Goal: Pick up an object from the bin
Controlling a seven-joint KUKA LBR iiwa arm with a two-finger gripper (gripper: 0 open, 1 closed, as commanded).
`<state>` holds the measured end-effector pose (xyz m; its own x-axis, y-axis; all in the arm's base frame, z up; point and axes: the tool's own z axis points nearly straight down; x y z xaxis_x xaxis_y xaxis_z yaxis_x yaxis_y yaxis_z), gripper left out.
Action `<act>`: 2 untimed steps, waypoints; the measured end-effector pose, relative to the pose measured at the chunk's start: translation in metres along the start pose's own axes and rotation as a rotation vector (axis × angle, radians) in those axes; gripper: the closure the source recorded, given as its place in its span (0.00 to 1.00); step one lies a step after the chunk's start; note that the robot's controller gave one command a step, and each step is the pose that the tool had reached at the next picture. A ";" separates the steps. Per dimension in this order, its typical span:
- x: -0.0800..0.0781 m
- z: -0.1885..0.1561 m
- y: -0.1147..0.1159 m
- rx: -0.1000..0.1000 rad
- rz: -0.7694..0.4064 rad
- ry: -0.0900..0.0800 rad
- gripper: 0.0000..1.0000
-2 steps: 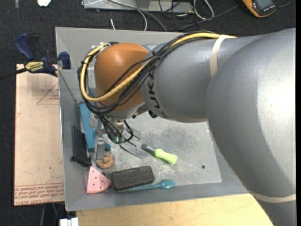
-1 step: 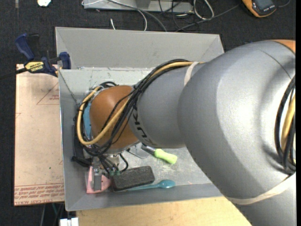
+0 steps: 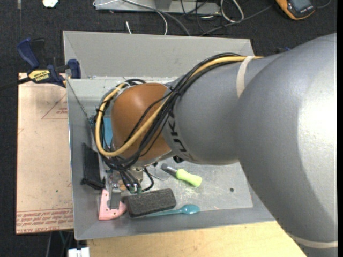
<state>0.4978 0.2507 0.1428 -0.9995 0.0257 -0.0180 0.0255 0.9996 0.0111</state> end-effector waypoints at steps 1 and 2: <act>-0.007 0.067 0.002 0.005 -0.099 0.024 0.00; -0.024 0.070 0.001 -0.003 0.344 0.006 0.00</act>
Offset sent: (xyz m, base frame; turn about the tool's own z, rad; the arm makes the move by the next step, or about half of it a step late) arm 0.0316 -0.0029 -0.0728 0.3953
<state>0.5234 0.2518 0.0735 -0.9324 0.3614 -0.0063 0.3612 0.9323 0.0187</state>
